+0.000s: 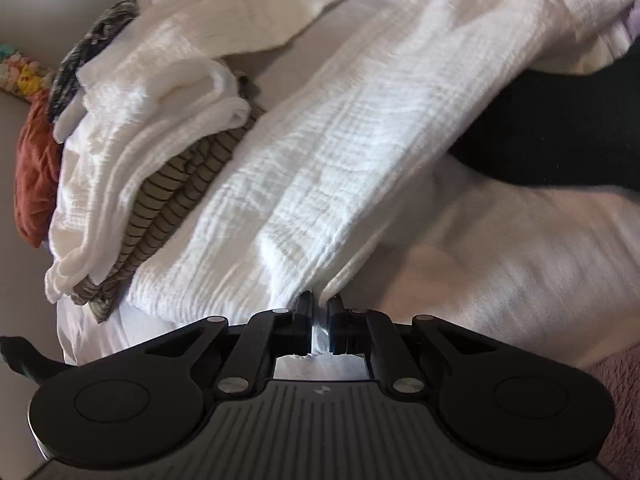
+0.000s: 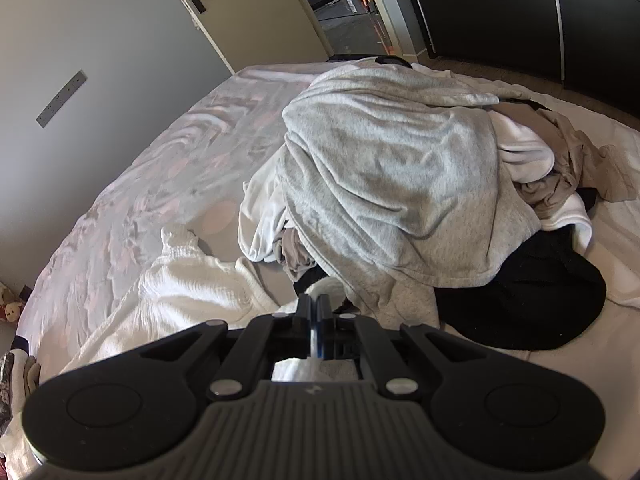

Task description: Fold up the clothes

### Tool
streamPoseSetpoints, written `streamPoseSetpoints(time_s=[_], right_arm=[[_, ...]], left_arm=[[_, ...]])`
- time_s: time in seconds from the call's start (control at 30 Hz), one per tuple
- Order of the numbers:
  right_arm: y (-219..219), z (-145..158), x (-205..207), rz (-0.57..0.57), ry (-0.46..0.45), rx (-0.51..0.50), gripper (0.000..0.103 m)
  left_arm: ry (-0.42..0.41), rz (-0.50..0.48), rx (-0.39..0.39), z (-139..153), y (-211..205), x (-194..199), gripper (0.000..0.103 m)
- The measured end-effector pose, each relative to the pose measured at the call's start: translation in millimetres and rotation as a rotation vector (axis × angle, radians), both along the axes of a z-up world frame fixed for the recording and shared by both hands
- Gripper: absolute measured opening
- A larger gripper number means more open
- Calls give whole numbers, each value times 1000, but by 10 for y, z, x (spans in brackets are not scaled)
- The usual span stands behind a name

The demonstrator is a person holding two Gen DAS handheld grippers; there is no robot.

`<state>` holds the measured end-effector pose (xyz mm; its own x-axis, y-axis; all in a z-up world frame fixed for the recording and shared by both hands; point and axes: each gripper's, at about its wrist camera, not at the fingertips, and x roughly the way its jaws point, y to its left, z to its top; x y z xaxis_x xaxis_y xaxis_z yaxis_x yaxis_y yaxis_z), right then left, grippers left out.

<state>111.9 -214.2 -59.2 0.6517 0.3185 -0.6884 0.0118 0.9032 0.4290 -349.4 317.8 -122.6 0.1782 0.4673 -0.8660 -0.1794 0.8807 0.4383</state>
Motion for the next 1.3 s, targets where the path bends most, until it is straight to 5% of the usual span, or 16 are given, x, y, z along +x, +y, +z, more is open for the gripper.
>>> streamPoseSetpoints(time_s=[0.33,0.43,0.9,1.3], right_arm=[[60,270,-11,2,-79,52,3],[156,347,43,22,-97,52,2],[1081,509,1055,107,-119,-26,2],[2163,-21,2141,165,-62,-159,2]], left_arm=[[-320,159,108,1156,404,-248,4],[-353,152,152,1331,481,-144,4],[-252,105,236,1660,1513,1176,4],[-101,144,267,1006,2487,2482,4]])
